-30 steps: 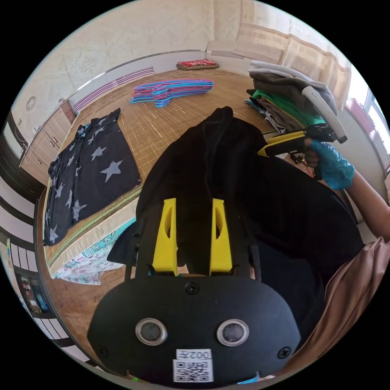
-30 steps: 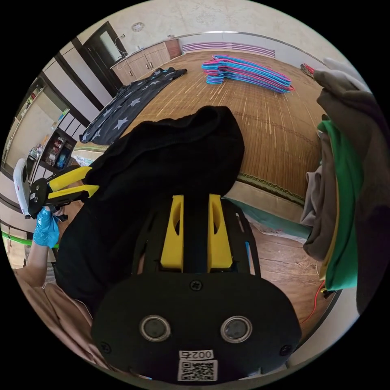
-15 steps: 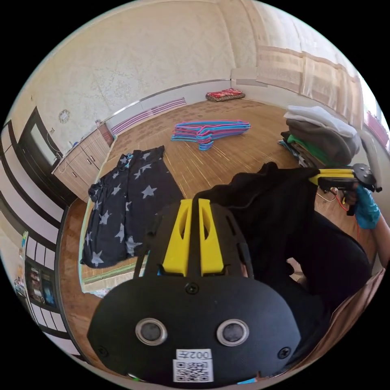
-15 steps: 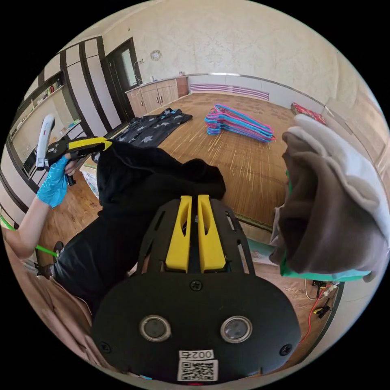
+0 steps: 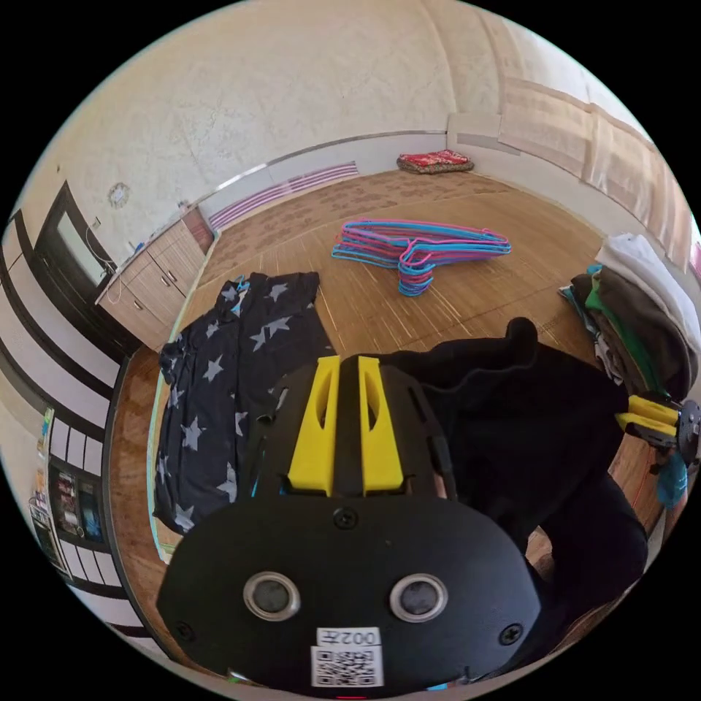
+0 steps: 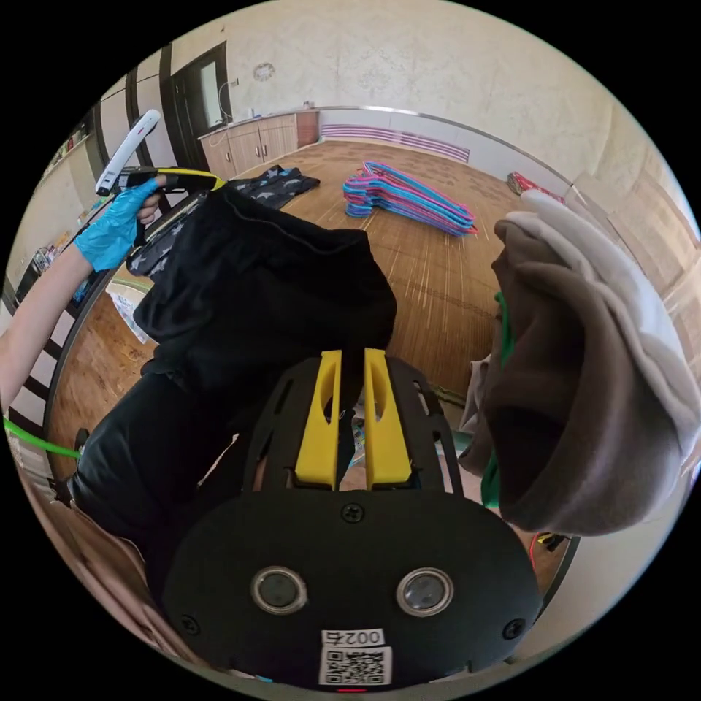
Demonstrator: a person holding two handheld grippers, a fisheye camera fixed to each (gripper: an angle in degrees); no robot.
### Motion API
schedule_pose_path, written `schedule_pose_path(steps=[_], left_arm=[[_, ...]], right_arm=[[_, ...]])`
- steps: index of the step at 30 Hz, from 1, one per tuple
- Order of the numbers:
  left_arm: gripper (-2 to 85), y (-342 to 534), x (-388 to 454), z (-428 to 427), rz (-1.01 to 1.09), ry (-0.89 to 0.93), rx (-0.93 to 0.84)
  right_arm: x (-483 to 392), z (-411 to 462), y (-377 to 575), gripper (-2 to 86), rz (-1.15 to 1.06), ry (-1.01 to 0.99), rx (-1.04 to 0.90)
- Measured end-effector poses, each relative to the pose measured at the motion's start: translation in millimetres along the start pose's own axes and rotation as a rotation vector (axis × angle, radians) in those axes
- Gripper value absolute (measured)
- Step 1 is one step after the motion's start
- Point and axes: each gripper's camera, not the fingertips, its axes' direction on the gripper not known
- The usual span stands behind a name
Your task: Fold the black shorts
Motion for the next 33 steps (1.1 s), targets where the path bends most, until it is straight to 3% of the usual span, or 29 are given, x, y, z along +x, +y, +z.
schedule_pose_path(steps=[11,22,27,33], left_arm=[[1.9,51.1,-6.0,-26.3,-0.011,0.013,0.008],[3.8,138.7,36.8,-44.7,0.129,0.223,-0.070],[4.6,164.0,49.7,-42.0,0.127,0.298,-0.125],[4.0,182.3,52.5,-33.9,0.116,0.266,-0.189]], right_arm=[[-16.3,-6.0,27.0,6.5,-0.065,-0.080,0.045],[-59.6,15.9,46.0,9.3,-0.211,-0.203,-0.035],[-70.0,31.0,45.7,10.9,-0.216,-0.162,-0.098],[-77.0,39.0,52.5,8.6,-0.233,-0.098,-0.119]])
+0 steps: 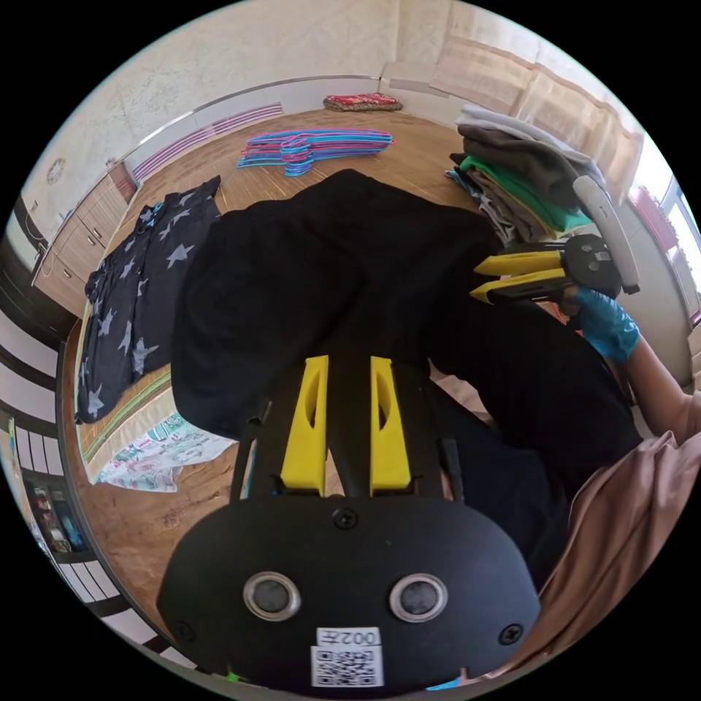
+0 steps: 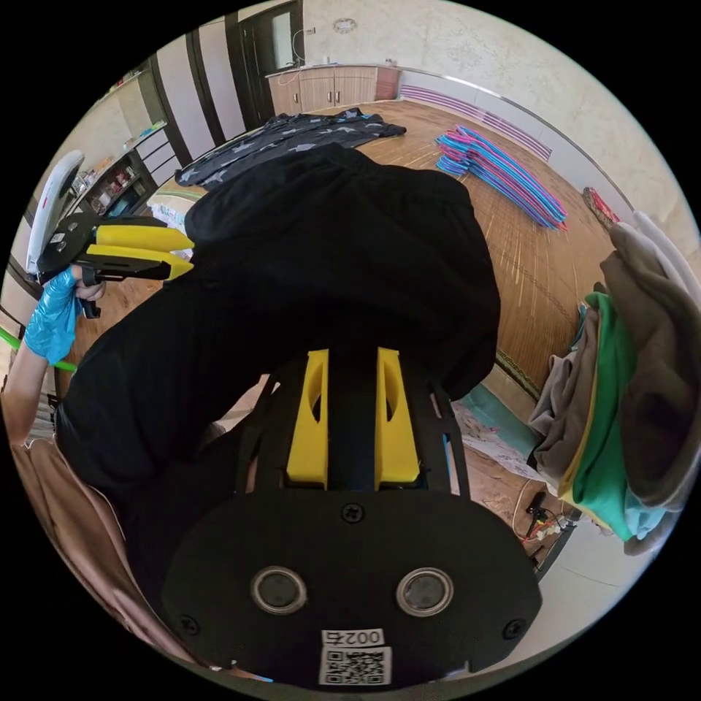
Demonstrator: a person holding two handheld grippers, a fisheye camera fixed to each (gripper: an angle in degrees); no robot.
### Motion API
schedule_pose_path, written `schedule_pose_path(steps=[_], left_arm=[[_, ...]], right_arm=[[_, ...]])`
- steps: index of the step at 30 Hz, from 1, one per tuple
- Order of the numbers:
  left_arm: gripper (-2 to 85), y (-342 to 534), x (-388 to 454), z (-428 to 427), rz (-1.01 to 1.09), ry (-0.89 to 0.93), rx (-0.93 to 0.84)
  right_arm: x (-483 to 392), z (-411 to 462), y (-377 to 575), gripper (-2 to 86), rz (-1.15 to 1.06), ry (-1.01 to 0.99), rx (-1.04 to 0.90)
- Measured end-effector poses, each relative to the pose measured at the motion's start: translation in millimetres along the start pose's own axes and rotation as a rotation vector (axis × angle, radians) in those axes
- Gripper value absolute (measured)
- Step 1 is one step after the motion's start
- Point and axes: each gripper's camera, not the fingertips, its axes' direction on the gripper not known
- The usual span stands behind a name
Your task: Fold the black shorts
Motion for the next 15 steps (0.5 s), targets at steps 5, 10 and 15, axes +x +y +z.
schedule_pose_path(steps=[5,10,15], left_arm=[[0.4,6.9,-2.9,5.3,-0.024,-0.013,-0.013],[-0.8,14.7,-3.5,-6.5,-0.024,-0.055,0.004],[-1.0,26.5,-8.4,-37.8,-0.044,-0.078,0.078]], right_arm=[[0.5,-4.4,5.4,1.7,0.005,0.001,0.016],[9.8,-37.3,24.2,-0.1,0.038,-0.092,0.146],[23.2,-83.2,48.2,-0.4,0.051,-0.163,0.296]])
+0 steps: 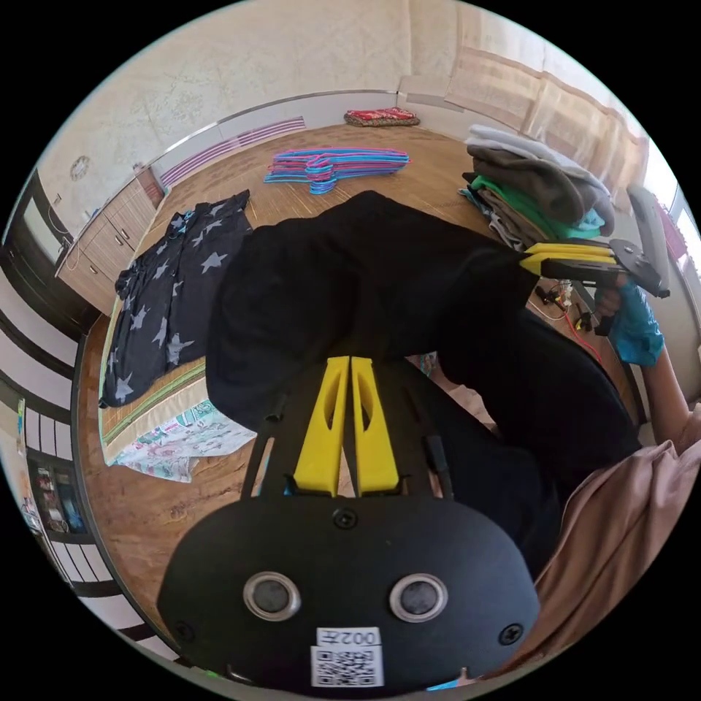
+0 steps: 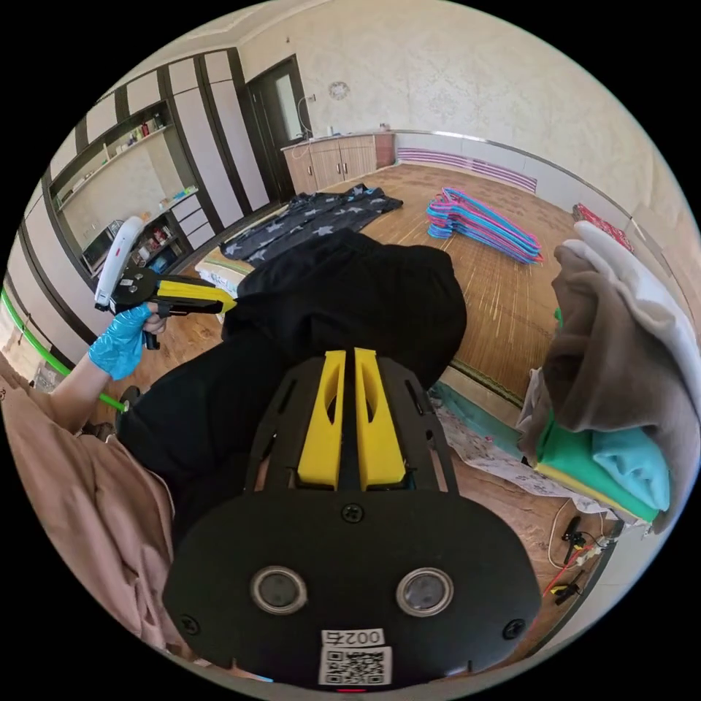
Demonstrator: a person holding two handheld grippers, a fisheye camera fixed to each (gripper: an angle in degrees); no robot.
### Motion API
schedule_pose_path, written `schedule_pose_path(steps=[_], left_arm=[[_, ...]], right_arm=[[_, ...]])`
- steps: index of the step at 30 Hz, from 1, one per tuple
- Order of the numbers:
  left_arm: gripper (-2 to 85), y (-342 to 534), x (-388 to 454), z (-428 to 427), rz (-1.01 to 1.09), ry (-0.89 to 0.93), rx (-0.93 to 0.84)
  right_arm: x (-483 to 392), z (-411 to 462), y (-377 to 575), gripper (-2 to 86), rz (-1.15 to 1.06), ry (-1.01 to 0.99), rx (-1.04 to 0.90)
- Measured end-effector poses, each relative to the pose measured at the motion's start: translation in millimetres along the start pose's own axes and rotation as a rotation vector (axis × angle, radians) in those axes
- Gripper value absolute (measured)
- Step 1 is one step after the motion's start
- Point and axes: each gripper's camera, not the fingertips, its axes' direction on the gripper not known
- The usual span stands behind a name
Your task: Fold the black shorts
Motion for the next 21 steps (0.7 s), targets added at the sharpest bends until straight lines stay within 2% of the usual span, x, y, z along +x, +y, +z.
schedule_pose_path(steps=[4,11,21], left_arm=[[-1.0,9.2,-7.3,-18.1,-0.012,0.011,0.037],[-1.0,24.8,-11.8,-15.3,-0.036,0.021,0.006],[-1.0,33.0,-39.9,-52.5,-0.095,-0.021,0.115]], right_arm=[[4.5,-21.7,8.5,-0.4,0.003,-0.080,0.042],[-2.4,-15.5,18.5,-0.4,-0.025,-0.098,0.001],[-24.3,-39.8,-2.5,-0.2,-0.146,-0.161,0.084]])
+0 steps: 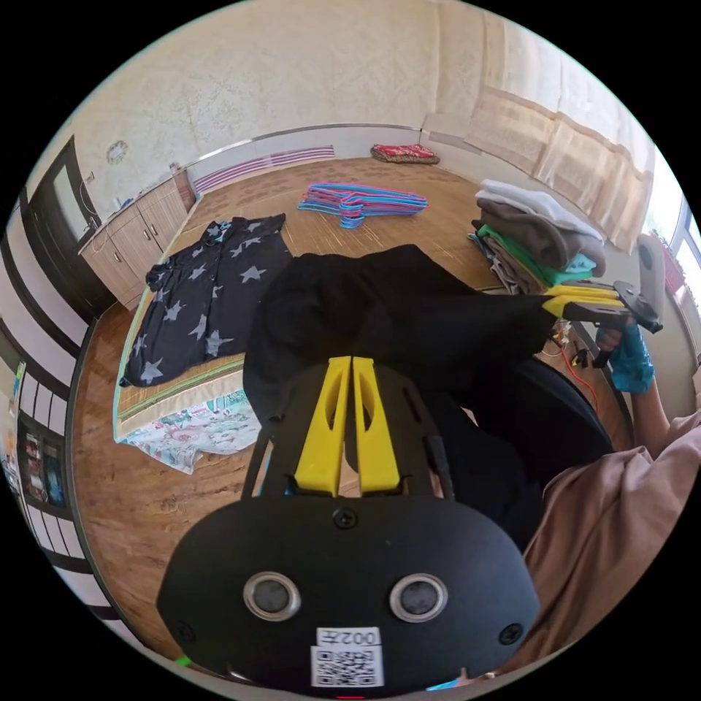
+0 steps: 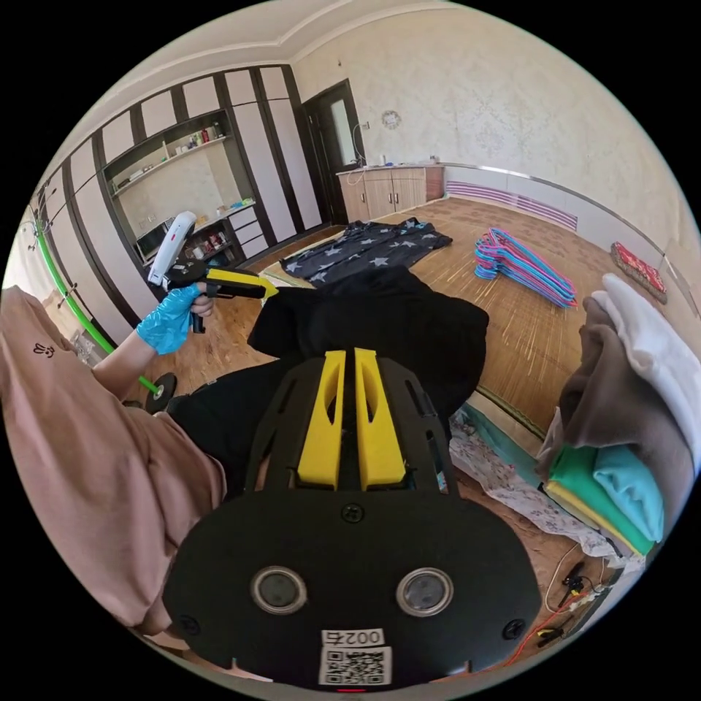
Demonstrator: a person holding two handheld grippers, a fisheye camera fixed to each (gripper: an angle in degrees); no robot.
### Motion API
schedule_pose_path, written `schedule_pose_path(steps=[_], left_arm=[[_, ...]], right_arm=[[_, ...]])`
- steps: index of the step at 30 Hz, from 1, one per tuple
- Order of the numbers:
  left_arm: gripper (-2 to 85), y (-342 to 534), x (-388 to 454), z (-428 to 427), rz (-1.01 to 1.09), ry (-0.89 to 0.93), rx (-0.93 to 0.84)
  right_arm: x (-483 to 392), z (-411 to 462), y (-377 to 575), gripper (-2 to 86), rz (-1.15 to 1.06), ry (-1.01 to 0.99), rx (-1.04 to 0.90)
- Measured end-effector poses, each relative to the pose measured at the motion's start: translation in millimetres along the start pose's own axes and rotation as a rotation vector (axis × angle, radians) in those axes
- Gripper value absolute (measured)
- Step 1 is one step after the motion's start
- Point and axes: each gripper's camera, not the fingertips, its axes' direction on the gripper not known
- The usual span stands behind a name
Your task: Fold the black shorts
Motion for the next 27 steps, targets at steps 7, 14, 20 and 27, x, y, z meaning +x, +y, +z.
schedule_pose_path(steps=[7,14,20,27], left_arm=[[-1.0,-3.2,-26.1,-22.2,-0.038,-0.074,0.041],[-1.0,7.3,-44.9,-3.9,-0.098,-0.046,-0.075],[-1.0,7.7,-55.2,0.9,-0.132,-0.051,-0.082],[1.7,-27.7,-80.5,23.2,-0.145,-0.044,-0.026]], right_arm=[[-22.3,2.7,-24.7,0.2,-0.132,-0.178,0.000],[-37.1,41.2,-39.4,3.7,-0.233,-0.251,-0.176],[-6.6,37.7,-59.8,6.3,-0.089,-0.157,-0.109],[40.2,79.9,-79.9,10.6,0.177,0.189,-0.104]])
